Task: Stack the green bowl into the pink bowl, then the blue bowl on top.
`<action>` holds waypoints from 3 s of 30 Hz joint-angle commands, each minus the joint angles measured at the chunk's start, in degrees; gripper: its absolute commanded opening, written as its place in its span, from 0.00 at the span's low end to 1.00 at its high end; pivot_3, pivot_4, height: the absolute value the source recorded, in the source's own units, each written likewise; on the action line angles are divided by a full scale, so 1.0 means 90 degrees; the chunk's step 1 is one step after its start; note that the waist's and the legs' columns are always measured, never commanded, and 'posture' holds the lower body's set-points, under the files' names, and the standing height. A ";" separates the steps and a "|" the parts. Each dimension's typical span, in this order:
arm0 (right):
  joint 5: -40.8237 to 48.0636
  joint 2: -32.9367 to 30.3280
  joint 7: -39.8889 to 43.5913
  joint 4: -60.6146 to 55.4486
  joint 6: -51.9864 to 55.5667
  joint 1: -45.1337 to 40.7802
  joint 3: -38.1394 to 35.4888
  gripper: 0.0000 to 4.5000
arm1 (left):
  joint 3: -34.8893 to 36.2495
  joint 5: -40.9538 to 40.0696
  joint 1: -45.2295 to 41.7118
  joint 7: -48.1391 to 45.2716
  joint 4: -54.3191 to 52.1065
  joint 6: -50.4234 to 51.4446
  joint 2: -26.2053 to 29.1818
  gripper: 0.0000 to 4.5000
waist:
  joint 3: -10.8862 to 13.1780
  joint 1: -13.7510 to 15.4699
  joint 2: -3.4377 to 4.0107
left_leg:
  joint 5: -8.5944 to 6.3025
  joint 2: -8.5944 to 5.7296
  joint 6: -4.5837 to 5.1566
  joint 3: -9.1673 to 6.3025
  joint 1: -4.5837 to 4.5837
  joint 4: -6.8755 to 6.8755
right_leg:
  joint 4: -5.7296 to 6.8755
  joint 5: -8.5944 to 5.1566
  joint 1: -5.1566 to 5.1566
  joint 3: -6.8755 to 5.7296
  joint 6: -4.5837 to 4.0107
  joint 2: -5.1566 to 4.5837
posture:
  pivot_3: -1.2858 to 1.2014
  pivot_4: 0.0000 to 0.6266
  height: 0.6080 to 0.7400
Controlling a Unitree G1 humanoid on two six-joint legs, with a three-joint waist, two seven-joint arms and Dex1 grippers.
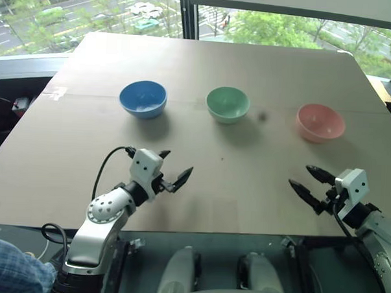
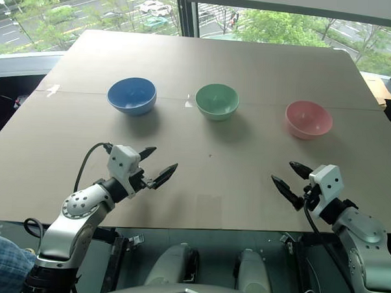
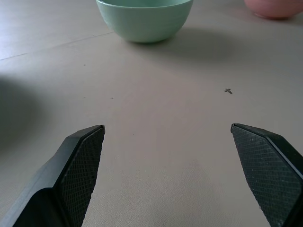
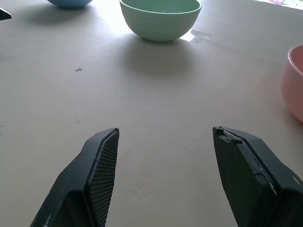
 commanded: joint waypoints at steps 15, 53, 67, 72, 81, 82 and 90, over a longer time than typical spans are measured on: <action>0.0100 -0.0069 -0.0080 -0.0308 0.0013 0.0215 -0.0129 0.74 | 0.0300 -0.0773 0.0071 -0.0231 -0.0685 0.0323 0.0225 1.00 | 0.0000 0.0000 0.0000 | 0.0000 0.0000 0.0000 0.0000 0.0000 0.0000 | 0.0000 -0.0001 0.0000 0.0000 -0.0002 0.0001 | 0.52 0.24 1.00; -0.3038 -0.1482 0.0619 0.6358 -0.0556 -0.6127 0.2343 0.74 | 0.0010 -0.1944 -0.1135 -0.0880 -0.1441 0.1040 0.0896 1.00 | 0.0008 -0.0024 0.0007 | -0.0002 -0.0001 0.0005 0.0022 -0.0006 0.0005 | -0.0013 0.0011 -0.0004 -0.0003 0.0020 0.0020 | 0.52 0.24 1.00; -0.3327 -0.1307 0.1054 0.7104 -0.1025 -0.6484 0.2529 0.09 | -0.0012 -0.2015 -0.1137 -0.0684 -0.1581 0.1187 0.0802 1.00 | 0.0008 -0.0024 0.0008 | -0.0001 0.0000 0.0002 0.0022 -0.0005 0.0005 | -0.0013 0.0012 -0.0004 -0.0005 0.0021 0.0020 | 0.52 0.24 1.00; -0.3398 -0.1314 0.1097 0.7000 -0.1144 -0.6348 0.2543 0.01 | 0.0014 -0.2007 -0.1080 -0.0742 -0.1564 0.1174 0.0861 1.00 | 0.0008 -0.0027 0.0008 | -0.0001 0.0000 0.0002 0.0022 -0.0004 0.0005 | -0.0012 0.0012 -0.0003 -0.0006 0.0021 0.0020 | 0.52 0.24 1.00; -0.3038 -0.1473 0.1830 0.4115 -0.0093 -0.5331 0.2524 0.01 | 0.0206 -0.1885 -0.0803 -0.0906 -0.1318 0.1008 0.1029 1.00 | 0.0011 -0.0035 0.0013 | -0.0001 0.0005 0.0001 0.0020 -0.0005 0.0002 | -0.0013 0.0012 -0.0005 -0.0008 0.0022 0.0021 | 0.52 0.24 1.00; -0.3025 -0.1538 0.1945 0.3613 0.0138 -0.5181 0.2556 0.01 | 0.0274 -0.1867 -0.0757 -0.0936 -0.1240 0.0974 0.1061 1.00 | 0.0012 -0.0029 0.0015 | -0.0001 0.0005 0.0001 0.0019 -0.0005 0.0002 | -0.0013 0.0012 -0.0005 -0.0009 0.0022 0.0021 | 0.52 0.24 1.00; -0.2764 -0.1417 0.2287 0.0183 0.2364 -0.4613 0.2969 0.01 | 0.0642 -0.1504 -0.0415 -0.1338 -0.0500 0.0407 0.1390 1.00 | 0.0013 -0.0002 0.0017 | -0.0001 0.0004 0.0000 0.0014 -0.0004 0.0007 | -0.0011 0.0011 -0.0004 -0.0013 0.0021 0.0018 | 0.52 0.24 1.00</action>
